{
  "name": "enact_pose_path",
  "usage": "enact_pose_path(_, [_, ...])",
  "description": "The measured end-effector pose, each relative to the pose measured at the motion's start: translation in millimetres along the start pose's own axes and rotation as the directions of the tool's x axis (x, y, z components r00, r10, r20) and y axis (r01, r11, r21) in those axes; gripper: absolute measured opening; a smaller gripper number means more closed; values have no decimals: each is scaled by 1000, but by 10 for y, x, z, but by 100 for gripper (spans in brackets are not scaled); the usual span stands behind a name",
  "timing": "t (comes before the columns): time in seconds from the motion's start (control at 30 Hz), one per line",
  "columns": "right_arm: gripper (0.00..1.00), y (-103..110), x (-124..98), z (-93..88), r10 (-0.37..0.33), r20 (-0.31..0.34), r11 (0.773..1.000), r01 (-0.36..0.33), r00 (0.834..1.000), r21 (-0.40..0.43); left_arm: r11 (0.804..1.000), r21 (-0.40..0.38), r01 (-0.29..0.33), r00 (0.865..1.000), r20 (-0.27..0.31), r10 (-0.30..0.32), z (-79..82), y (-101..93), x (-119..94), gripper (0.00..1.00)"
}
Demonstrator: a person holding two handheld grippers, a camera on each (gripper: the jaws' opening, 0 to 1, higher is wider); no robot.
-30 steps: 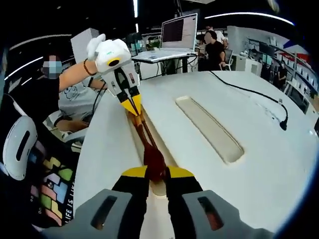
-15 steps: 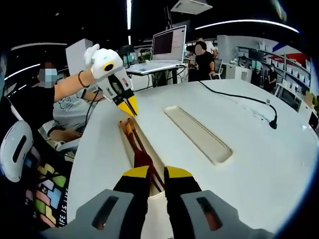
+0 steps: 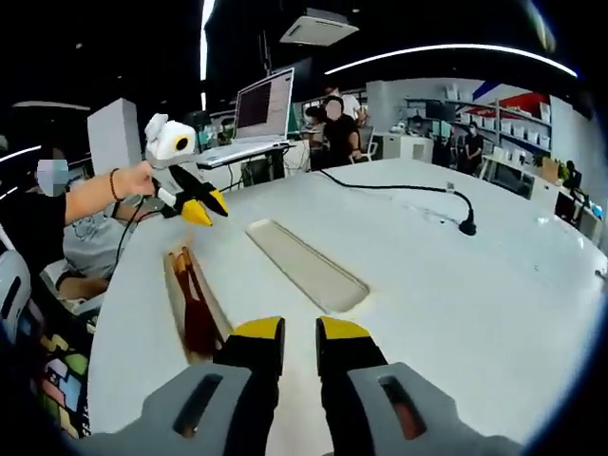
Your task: Arrange the utensils inside the cutlery case until each visible utensil rests in its matching compartment.
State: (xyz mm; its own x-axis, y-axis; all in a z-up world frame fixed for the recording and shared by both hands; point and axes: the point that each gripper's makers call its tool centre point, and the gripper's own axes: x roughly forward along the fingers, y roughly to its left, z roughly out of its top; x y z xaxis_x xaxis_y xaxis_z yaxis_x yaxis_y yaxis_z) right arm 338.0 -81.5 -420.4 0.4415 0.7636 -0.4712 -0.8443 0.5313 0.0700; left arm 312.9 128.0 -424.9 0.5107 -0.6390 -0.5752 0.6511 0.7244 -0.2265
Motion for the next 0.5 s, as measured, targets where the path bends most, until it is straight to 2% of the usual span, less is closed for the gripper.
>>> enact_pose_path(0.03, [14,-53,16,3,-8,10,1000,8,1000,12,998,-56,0,1000,10,1,4,49,7,27])
enact_pose_path(0.07, [14,-93,34,4,-16,17,1000,15,1000,24,997,-80,-3,1000,15,4,10,111,17,28])
enact_pose_path(0.13, [14,-96,80,-18,8,13,999,-9,1000,49,995,-93,-21,1000,-22,19,-21,271,42,30])
enact_pose_path(0.17, [14,-86,104,-23,29,17,997,-30,999,67,986,-162,-31,1000,-4,31,13,332,53,33])
enact_pose_path(0.23, [15,-137,143,-28,15,35,993,-19,999,116,968,-250,23,999,37,-14,85,346,73,35])
enact_pose_path(0.3, [16,-179,189,-55,10,31,992,-14,999,127,970,-242,17,999,39,-8,100,406,97,42])
enact_pose_path(0.37, [16,-216,224,-83,5,24,991,-8,1000,136,969,-247,-21,999,18,27,81,487,156,52])
enact_pose_path(0.43, [16,-258,281,-107,3,18,990,-6,1000,144,958,-285,-26,1000,-18,22,19,495,196,55])
enact_pose_path(0.5, [16,-354,326,-92,-22,24,985,18,999,170,953,-298,-51,999,-18,47,14,559,216,58])
